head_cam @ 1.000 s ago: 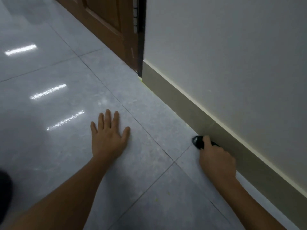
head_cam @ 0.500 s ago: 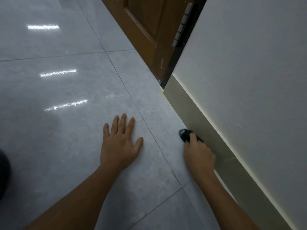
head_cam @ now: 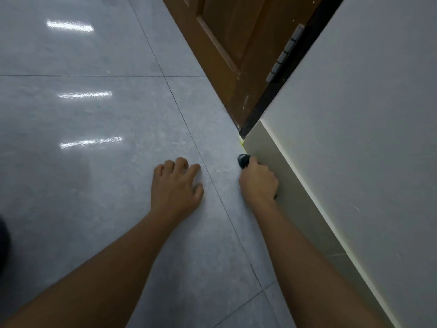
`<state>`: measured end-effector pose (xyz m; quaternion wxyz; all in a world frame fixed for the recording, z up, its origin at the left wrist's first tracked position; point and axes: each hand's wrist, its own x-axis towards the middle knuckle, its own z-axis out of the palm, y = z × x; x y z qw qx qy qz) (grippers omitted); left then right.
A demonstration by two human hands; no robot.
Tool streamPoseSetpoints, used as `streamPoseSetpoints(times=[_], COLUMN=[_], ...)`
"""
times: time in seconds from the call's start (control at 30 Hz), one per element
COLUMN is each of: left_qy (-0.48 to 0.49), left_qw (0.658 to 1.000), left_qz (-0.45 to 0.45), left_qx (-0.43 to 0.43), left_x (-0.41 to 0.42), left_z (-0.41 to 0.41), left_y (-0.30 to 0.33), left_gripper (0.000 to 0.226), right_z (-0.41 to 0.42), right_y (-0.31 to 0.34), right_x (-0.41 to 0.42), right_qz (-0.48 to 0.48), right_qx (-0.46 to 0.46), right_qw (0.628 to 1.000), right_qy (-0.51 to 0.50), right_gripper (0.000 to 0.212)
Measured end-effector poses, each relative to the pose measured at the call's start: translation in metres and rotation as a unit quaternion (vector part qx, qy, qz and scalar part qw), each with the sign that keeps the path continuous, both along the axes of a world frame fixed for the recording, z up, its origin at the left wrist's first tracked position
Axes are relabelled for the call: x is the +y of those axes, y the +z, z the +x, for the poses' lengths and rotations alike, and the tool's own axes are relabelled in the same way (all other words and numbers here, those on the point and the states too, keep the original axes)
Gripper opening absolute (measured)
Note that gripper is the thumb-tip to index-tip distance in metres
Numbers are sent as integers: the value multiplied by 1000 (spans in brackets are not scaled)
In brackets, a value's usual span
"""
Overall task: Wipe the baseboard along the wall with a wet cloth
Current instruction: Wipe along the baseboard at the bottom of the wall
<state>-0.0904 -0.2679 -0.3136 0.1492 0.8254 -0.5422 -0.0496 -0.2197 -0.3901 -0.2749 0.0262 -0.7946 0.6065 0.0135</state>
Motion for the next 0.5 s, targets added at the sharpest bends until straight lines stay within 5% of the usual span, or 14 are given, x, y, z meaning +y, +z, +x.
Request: streamPoseSetpoints(times=[0.1, 0.27, 0.5], left_qy=[-11, -6, 2], left_qw=[999, 999, 999], left_qz=[49, 31, 32], left_qx=[15, 18, 21], left_x=[0, -1, -2], left_z=[13, 16, 12], left_y=[-11, -19, -17], left_gripper=[83, 84, 83], right_z=[-20, -57, 34], right_y=[-5, -9, -1], right_x=[18, 45, -27], right_qz=[3, -20, -15], right_qx=[-15, 19, -2], right_qw=[1000, 998, 1000], right_qy=[-25, -51, 10], right_gripper=[32, 34, 32])
